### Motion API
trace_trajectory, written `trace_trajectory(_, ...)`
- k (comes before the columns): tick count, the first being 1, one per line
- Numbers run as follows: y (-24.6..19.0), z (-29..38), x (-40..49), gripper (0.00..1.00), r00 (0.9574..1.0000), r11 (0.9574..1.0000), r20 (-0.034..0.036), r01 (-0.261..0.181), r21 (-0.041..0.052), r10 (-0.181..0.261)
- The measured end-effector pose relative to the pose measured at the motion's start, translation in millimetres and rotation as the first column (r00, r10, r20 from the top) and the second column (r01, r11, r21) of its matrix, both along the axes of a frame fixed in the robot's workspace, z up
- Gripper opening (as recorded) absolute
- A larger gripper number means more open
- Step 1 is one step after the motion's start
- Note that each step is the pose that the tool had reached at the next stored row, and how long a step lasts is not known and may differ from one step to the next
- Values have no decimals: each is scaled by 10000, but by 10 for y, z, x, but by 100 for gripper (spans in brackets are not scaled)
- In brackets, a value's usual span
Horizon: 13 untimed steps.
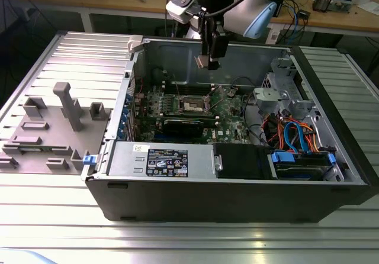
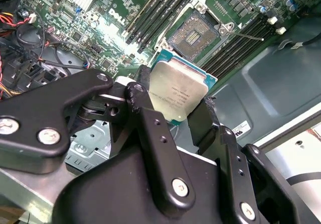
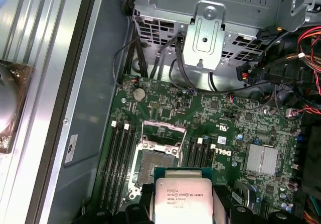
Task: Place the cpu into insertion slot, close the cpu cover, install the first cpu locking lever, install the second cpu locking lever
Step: 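Place the cpu into insertion slot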
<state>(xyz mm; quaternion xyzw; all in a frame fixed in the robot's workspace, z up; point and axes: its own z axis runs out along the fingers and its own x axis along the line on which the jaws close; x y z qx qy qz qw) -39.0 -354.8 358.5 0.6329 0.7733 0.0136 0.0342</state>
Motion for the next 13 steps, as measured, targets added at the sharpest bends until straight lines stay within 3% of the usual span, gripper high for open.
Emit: trace_trajectory(13, 0, -3, 0, 54, 9999, 9999, 0, 156, 0, -156)
